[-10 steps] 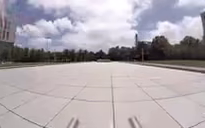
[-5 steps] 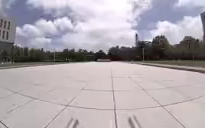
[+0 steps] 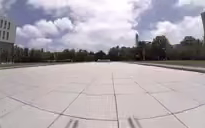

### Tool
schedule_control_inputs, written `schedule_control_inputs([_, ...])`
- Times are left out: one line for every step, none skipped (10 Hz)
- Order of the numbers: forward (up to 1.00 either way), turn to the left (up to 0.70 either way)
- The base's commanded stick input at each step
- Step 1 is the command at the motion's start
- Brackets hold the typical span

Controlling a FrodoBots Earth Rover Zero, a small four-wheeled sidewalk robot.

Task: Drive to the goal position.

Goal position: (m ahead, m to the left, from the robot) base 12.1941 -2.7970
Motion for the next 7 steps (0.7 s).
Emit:
schedule_control_inputs([0.5, 0.0])
schedule_control_inputs([0.5, 0.0])
schedule_control_inputs([0.5, 0.0])
schedule_control_inputs([0.5, 0.0])
schedule_control_inputs([0.5, 0.0])
schedule_control_inputs([0.5, 0.0])
schedule_control_inputs([0.5, 0.0])
